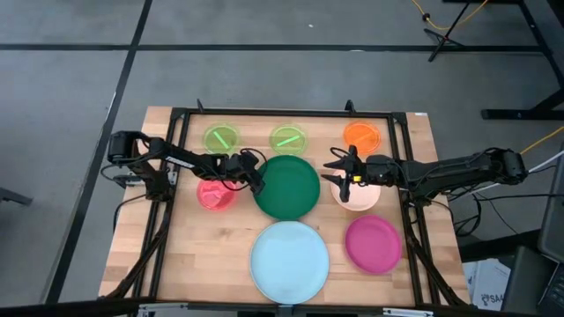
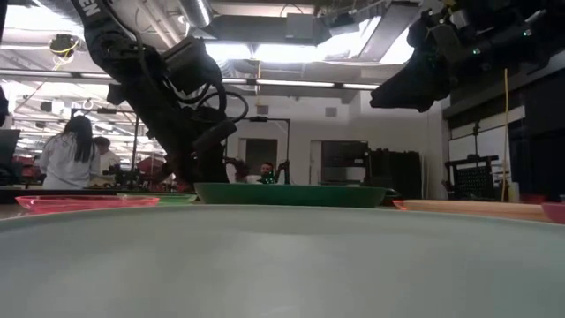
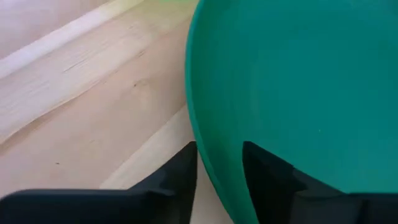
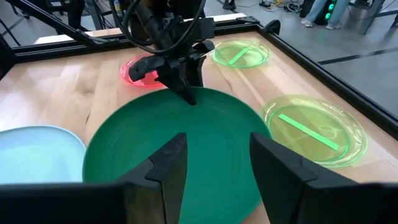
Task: Stack plastic plates
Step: Stack the green plate on top of blue plate
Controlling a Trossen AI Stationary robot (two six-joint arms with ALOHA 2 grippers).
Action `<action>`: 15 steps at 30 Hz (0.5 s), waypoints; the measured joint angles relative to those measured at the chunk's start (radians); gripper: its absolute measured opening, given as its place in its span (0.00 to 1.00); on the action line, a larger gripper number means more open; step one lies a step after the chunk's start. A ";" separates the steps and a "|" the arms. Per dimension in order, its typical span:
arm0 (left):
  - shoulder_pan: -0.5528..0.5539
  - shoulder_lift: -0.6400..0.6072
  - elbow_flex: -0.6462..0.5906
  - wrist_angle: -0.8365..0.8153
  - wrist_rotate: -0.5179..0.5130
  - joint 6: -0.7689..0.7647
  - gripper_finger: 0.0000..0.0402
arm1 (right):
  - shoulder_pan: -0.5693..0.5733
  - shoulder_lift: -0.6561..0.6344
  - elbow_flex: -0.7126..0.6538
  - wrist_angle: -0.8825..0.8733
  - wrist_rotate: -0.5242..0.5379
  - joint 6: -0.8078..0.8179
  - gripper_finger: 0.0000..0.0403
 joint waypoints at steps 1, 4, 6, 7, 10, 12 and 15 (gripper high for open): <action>0.000 0.000 0.000 0.000 -0.010 0.000 0.25 | 0.000 0.000 0.000 0.001 0.000 0.000 0.42; 0.000 0.000 0.000 0.001 -0.062 0.009 0.18 | 0.000 0.000 0.000 0.010 0.000 0.000 0.42; 0.005 0.000 0.000 0.002 -0.089 0.025 0.14 | 0.000 0.000 0.000 0.022 0.000 -0.001 0.42; 0.009 0.000 0.000 0.002 -0.097 0.028 0.12 | 0.000 0.000 0.000 0.024 0.000 -0.001 0.42; 0.030 0.000 0.000 0.007 -0.102 0.038 0.07 | 0.000 0.000 0.000 0.024 0.000 -0.001 0.42; 0.040 -0.002 0.000 0.010 -0.102 0.042 0.05 | 0.000 0.000 0.000 0.023 0.000 -0.001 0.42; 0.050 -0.002 0.000 0.026 -0.102 0.051 0.02 | 0.000 0.000 0.000 0.021 0.000 -0.002 0.42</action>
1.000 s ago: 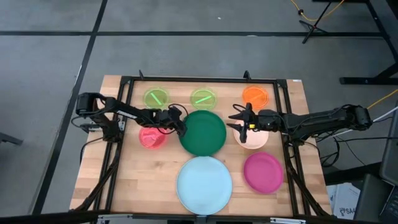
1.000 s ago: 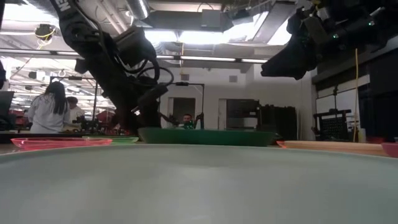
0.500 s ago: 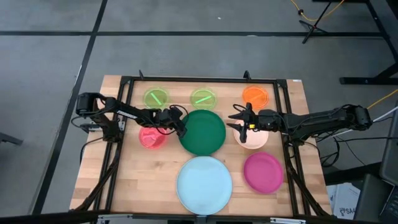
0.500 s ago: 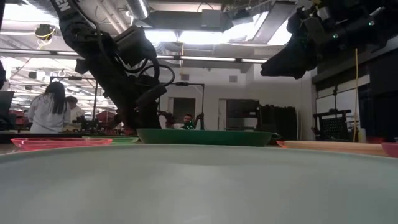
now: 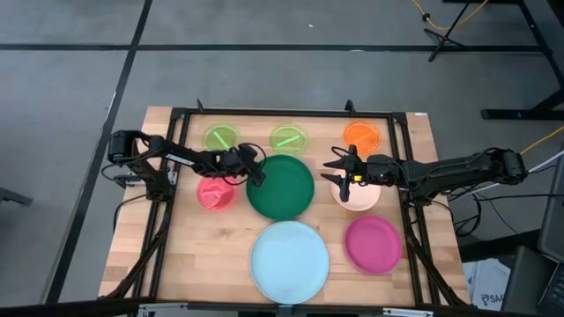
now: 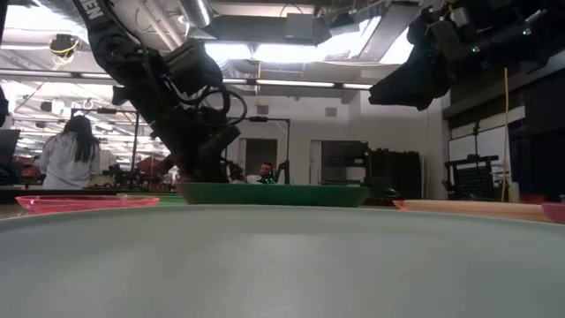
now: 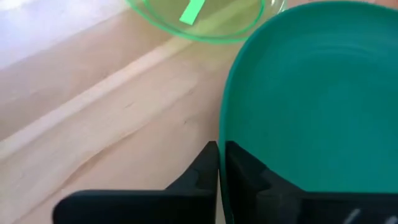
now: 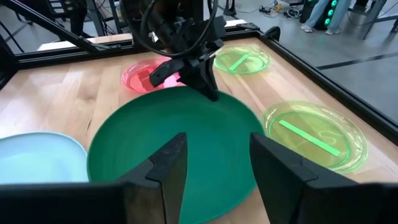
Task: Stack plastic plates
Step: Stack the green plate on top of blue plate
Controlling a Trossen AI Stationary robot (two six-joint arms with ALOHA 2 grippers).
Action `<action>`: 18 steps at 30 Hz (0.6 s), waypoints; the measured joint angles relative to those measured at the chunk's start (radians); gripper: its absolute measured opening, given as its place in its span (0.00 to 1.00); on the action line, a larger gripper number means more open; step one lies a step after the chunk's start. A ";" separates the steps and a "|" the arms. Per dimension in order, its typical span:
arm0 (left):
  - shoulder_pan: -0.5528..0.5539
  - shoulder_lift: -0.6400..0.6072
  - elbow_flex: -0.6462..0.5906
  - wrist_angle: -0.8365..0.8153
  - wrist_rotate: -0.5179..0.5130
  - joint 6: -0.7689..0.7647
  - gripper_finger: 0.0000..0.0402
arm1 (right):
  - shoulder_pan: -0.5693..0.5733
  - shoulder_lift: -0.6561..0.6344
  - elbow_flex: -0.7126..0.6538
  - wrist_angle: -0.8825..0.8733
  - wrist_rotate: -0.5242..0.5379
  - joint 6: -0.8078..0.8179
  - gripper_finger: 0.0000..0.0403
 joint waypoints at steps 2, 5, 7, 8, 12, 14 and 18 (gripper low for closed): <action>0.001 0.000 0.000 0.023 -0.002 0.015 0.02 | 0.000 0.000 0.000 0.000 0.000 -0.001 0.42; 0.001 -0.003 0.000 0.063 -0.014 0.027 0.01 | 0.000 0.000 0.000 0.000 0.000 0.001 0.42; 0.001 -0.012 0.000 0.077 -0.019 0.041 0.02 | 0.000 0.000 0.000 0.001 0.000 0.009 0.42; 0.001 -0.016 0.000 0.082 -0.016 0.047 0.02 | 0.000 0.000 0.000 0.001 0.000 0.017 0.42; -0.001 -0.066 -0.001 0.074 -0.004 0.067 0.02 | 0.000 0.000 0.000 0.002 0.000 0.019 0.42; -0.002 -0.102 -0.001 0.064 0.009 0.085 0.02 | 0.000 0.000 0.000 0.003 0.000 0.019 0.42; -0.010 -0.194 -0.002 0.059 0.065 0.090 0.02 | 0.000 0.000 0.001 0.004 0.031 0.018 0.42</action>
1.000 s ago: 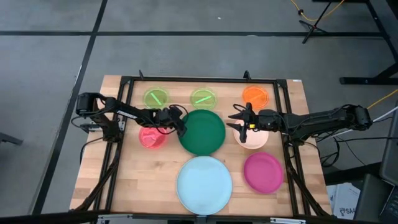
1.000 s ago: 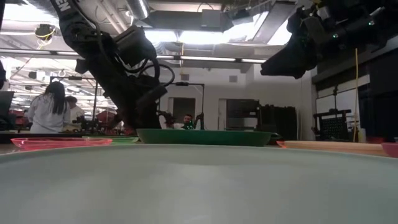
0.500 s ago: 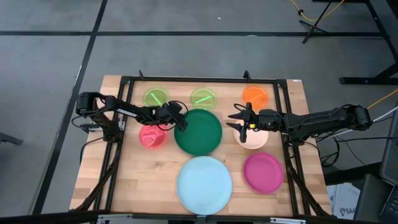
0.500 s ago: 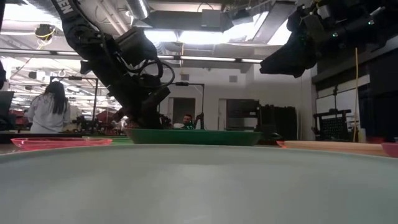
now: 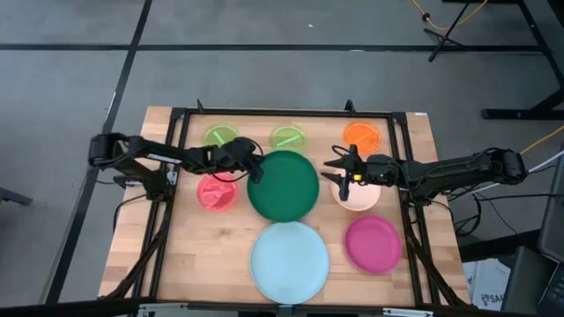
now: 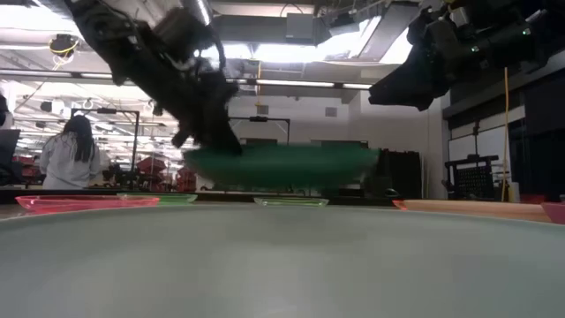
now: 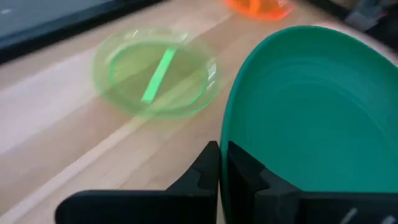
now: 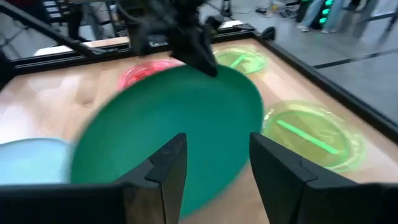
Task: Stack plastic plates
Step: Stack the green plate on top of blue plate
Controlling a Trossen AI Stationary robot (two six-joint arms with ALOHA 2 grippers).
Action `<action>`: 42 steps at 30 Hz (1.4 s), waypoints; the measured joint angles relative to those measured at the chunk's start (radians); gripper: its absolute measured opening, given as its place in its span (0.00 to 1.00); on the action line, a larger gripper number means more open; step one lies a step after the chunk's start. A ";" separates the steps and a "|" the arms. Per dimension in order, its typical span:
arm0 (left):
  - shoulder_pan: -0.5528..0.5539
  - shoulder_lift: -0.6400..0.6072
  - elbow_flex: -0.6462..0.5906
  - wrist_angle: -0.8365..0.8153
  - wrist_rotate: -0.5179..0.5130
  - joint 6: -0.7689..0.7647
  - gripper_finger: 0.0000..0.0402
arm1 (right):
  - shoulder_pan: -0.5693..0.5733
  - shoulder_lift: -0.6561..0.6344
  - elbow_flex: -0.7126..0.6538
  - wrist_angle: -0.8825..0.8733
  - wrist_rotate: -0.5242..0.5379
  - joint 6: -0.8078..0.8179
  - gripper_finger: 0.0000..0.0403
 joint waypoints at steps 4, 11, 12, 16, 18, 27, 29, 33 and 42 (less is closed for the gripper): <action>-0.029 -0.080 0.000 -0.018 0.038 0.013 0.02 | 0.000 0.000 0.011 0.000 0.037 -0.002 0.42; -0.143 -0.136 0.001 -0.014 0.157 0.011 0.02 | 0.001 -0.007 0.044 0.000 -0.078 0.036 0.42; -0.165 -0.133 0.001 -0.010 0.168 0.009 0.02 | 0.001 -0.007 0.052 0.002 -0.101 0.043 0.42; -0.263 -0.096 0.001 0.005 0.150 -0.021 0.02 | 0.016 -0.007 0.062 0.003 -0.132 0.060 0.42; -0.310 -0.057 0.001 0.043 0.122 -0.033 0.02 | 0.038 -0.007 0.062 0.002 -0.129 0.059 0.42; -0.440 0.197 0.043 0.257 0.106 -0.054 0.02 | 0.203 0.000 0.062 -0.006 -0.121 0.090 0.42; -0.460 0.254 0.079 0.255 0.101 -0.054 0.02 | 0.261 0.015 0.062 0.000 -0.095 0.100 0.42; -0.480 0.345 0.152 0.246 0.103 -0.015 0.02 | 0.366 0.088 0.063 0.037 -0.060 0.115 0.42; -0.464 0.376 0.188 0.145 0.101 -0.019 0.06 | 0.609 0.232 0.062 0.048 -0.094 0.217 0.42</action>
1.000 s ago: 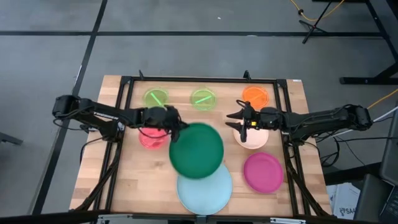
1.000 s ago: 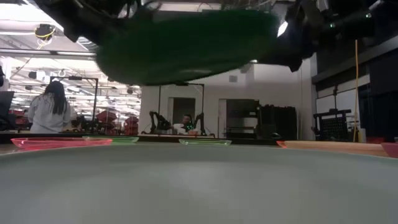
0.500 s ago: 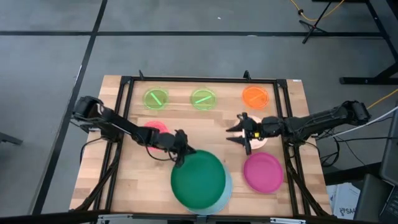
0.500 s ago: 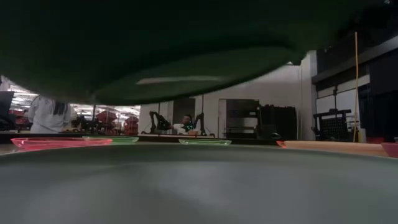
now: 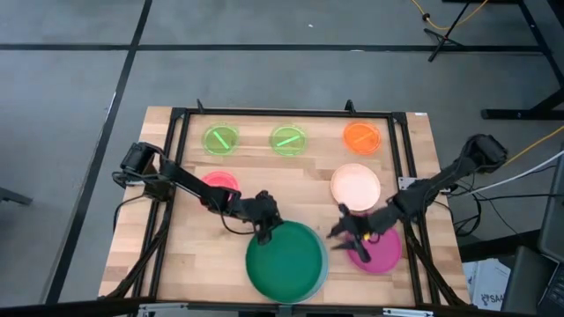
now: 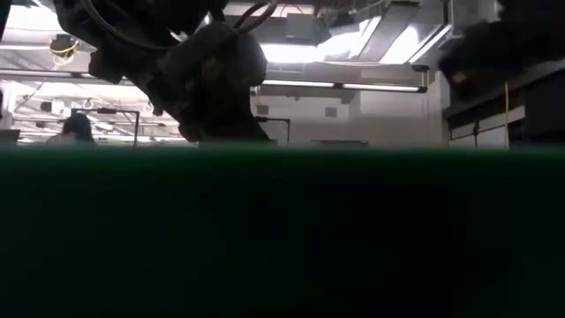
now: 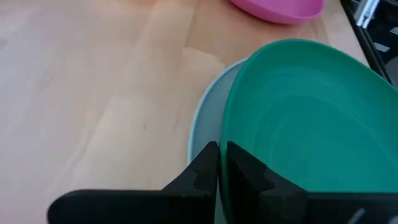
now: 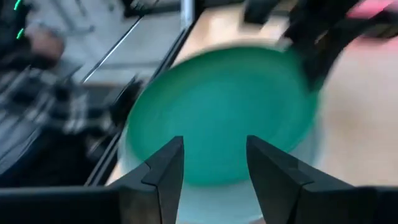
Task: Stack plastic plates
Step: Stack the green plate on top of blue plate, then move the stacked plates to the center of the table
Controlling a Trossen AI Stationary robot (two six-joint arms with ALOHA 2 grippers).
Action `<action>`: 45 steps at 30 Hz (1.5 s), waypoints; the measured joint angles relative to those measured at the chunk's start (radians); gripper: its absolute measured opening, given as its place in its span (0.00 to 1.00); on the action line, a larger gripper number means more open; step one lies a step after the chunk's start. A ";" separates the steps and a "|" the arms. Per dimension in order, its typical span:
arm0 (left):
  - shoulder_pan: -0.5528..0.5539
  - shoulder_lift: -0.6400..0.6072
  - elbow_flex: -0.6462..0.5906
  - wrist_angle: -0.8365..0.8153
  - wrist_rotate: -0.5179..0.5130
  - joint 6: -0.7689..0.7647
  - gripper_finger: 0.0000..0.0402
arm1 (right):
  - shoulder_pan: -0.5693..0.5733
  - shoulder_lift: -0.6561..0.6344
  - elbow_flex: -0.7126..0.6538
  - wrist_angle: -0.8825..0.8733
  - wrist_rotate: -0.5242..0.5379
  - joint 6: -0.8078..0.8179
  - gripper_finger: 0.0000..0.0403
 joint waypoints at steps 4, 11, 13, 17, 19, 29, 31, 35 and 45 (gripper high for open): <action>0.000 0.000 0.000 0.000 0.001 0.000 0.06 | 0.092 0.093 0.000 0.007 0.006 0.039 0.42; 0.005 0.000 0.000 -0.001 0.005 0.007 0.12 | 0.147 0.313 0.008 0.182 0.009 0.016 0.42; 0.013 0.000 0.000 -0.001 0.017 0.007 0.15 | 0.153 0.363 0.038 0.187 0.007 -0.033 0.42; 0.026 -0.004 0.000 -0.002 0.054 0.007 0.20 | 0.159 0.443 0.106 0.156 -0.001 -0.164 0.42; 0.031 -0.008 0.000 0.000 0.080 0.007 0.21 | 0.165 0.470 0.139 0.130 -0.001 -0.201 0.42; 0.029 -0.014 0.001 -0.003 0.117 0.007 0.21 | 0.164 0.509 0.211 -0.004 0.031 -0.411 0.42; 0.029 -0.014 0.001 -0.003 0.117 0.007 0.21 | 0.164 0.510 0.210 -0.027 0.039 -0.457 0.42; 0.030 -0.014 0.001 -0.003 0.117 0.008 0.21 | 0.163 0.509 0.210 -0.063 0.069 -0.508 0.40; 0.030 -0.014 0.001 -0.003 0.114 0.008 0.21 | 0.163 0.509 0.210 -0.086 0.203 -0.590 0.16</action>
